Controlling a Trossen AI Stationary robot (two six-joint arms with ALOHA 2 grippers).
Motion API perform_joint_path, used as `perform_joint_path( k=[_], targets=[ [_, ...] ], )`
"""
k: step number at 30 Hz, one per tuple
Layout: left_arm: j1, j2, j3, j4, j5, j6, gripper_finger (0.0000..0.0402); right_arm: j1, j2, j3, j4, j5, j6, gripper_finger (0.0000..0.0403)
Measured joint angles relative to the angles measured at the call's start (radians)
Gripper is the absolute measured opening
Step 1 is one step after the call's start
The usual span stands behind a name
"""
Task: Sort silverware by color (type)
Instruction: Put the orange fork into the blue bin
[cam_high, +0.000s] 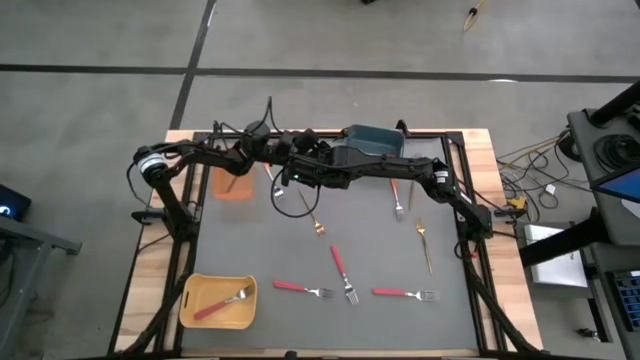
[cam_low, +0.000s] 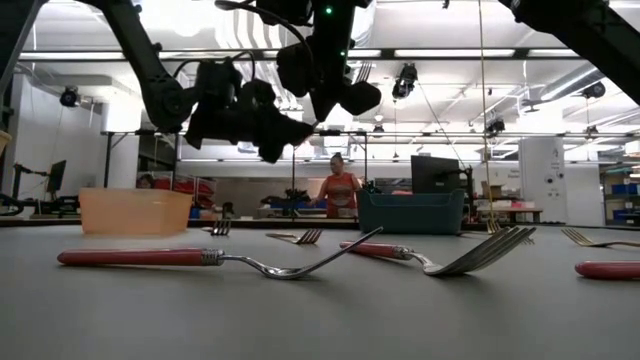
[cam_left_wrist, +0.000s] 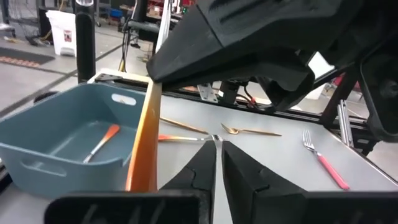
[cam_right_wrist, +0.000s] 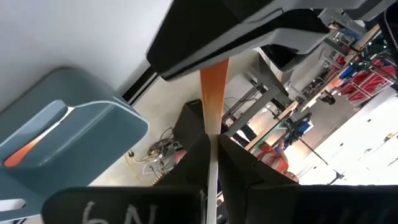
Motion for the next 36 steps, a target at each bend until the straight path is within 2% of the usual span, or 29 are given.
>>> perform_joint_path(
  k=[8, 16, 21, 27, 36],
  targets=[
    [-0.002, -0.001, -0.009, 0.038, 0.0, -0.02, 0.0, 0.0, 0.0, 0.0, -0.001, 0.0, 0.094, 0.004],
    [-0.001, -0.001, -0.014, 0.067, 0.0, -0.061, 0.0, 0.0, 0.0, 0.0, -0.004, 0.0, 0.105, 0.0084],
    [-0.001, -0.001, -0.014, 0.071, 0.001, -0.064, 0.0, 0.0, -0.002, 0.0, -0.003, 0.011, 0.15, 0.0087],
    [0.005, -0.001, -0.022, 0.064, 0.02, -0.049, 0.0, -0.008, -0.069, -0.001, -0.082, -0.042, 0.425, 0.0079],
    [0.006, -0.001, -0.028, 0.052, 0.036, 0.006, 0.0, -0.085, -0.242, -0.044, -0.164, -0.362, 0.963, 0.0055]
  ],
)
